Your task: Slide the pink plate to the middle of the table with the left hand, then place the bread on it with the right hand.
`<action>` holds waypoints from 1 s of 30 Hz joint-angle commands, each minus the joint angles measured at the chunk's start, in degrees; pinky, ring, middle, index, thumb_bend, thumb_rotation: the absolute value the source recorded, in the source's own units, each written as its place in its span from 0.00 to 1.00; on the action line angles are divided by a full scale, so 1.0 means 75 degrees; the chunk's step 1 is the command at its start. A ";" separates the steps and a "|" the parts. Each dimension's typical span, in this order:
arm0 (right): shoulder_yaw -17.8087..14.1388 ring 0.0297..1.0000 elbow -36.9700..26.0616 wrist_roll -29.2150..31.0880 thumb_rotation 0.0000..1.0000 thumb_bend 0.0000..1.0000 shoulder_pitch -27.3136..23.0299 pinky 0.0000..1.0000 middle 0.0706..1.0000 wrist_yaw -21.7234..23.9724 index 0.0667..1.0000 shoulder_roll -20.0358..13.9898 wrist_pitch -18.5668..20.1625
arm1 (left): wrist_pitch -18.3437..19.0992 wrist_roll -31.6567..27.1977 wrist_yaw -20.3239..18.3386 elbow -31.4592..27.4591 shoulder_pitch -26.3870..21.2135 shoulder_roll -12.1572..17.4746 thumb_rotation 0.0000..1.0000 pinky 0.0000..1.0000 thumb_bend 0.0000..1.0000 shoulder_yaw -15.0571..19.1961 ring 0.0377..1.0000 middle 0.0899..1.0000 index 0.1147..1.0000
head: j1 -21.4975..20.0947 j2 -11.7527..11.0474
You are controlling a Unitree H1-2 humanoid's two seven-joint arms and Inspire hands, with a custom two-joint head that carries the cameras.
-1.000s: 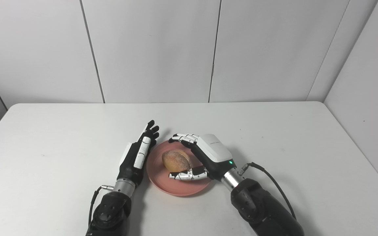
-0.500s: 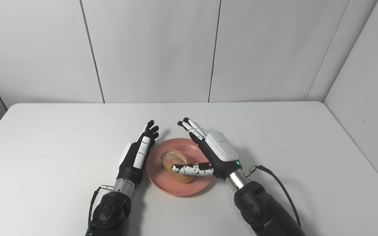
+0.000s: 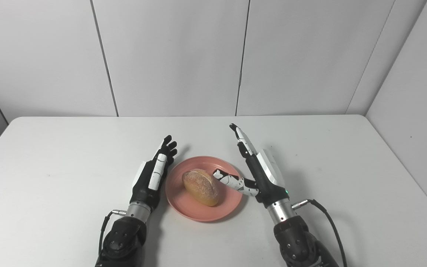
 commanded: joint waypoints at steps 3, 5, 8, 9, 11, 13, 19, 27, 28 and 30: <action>-0.0240 1.00 -0.0331 0.0463 0.94 0.49 -0.0057 0.94 1.00 0.0158 1.00 0.0114 0.0268 | -0.0139 -0.0101 -0.0078 -0.0281 0.0072 0.0066 1.00 0.99 0.76 0.0022 0.98 0.97 0.97 | 0.0018 0.0030; -0.0282 1.00 -0.0345 0.0532 0.96 0.48 -0.0008 0.94 1.00 0.0196 1.00 0.0125 0.0352 | -0.0110 -0.0065 -0.0065 -0.0362 0.0116 0.0081 1.00 1.00 0.76 0.0020 0.98 0.98 0.97 | 0.0013 0.0038; -0.0352 1.00 -0.0346 0.0672 0.97 0.50 0.0048 0.97 1.00 0.0238 1.00 0.0170 0.0466 | -0.0048 -0.0044 -0.0051 -0.0483 0.0184 0.0102 1.00 1.00 0.76 0.0020 0.99 0.98 0.97 | 0.0012 0.0045; -0.0396 1.00 -0.0326 0.0790 0.98 0.50 0.0061 0.97 1.00 0.0244 1.00 0.0212 0.0488 | -0.0045 -0.0060 -0.0054 -0.0514 0.0207 0.0108 1.00 1.00 0.76 0.0025 0.99 0.98 0.97 | 0.0018 0.0050; -0.0481 1.00 -0.0306 0.0996 0.97 0.52 0.0085 0.99 1.00 0.0269 1.00 0.0294 0.0546 | -0.0030 -0.0089 -0.0046 -0.0584 0.0250 0.0112 1.00 1.00 0.77 0.0041 0.99 0.98 0.98 | 0.0014 0.0056; -0.0554 1.00 -0.0311 0.1168 0.97 0.53 0.0110 0.99 1.00 0.0301 1.00 0.0373 0.0642 | -0.0022 -0.0115 -0.0029 -0.0656 0.0292 0.0106 1.00 1.00 0.77 0.0065 0.99 0.98 0.98 | 0.0008 0.0063; -0.0614 1.00 -0.0386 0.1366 1.00 0.55 0.0181 1.00 1.00 0.0391 1.00 0.0481 0.0918 | 0.0009 -0.0168 -0.0010 -0.0824 0.0400 0.0073 1.00 0.99 0.77 0.0126 0.99 0.98 0.98 | -0.0001 0.0104; -0.0811 1.00 -0.0333 0.2157 1.00 0.61 0.0201 1.00 1.00 0.0680 1.00 0.0708 0.1265 | 0.0032 -0.0177 0.0021 -0.0929 0.0514 0.0068 1.00 1.00 0.77 0.0101 1.00 1.00 1.00 | -0.0012 0.0118; -0.0851 1.00 -0.0306 0.2310 1.00 0.63 0.0203 1.00 1.00 0.0723 1.00 0.0745 0.1289 | 0.0025 -0.0154 0.0031 -0.0934 0.0527 0.0064 1.00 1.00 0.76 0.0088 1.00 1.00 1.00 | -0.0012 0.0118; -0.0911 1.00 -0.0260 0.2561 1.00 0.64 0.0202 1.00 1.00 0.0788 1.00 0.0798 0.1294 | 0.0020 -0.0119 0.0047 -0.0945 0.0545 0.0061 1.00 1.00 0.76 0.0066 1.00 1.00 1.00 | -0.0017 0.0126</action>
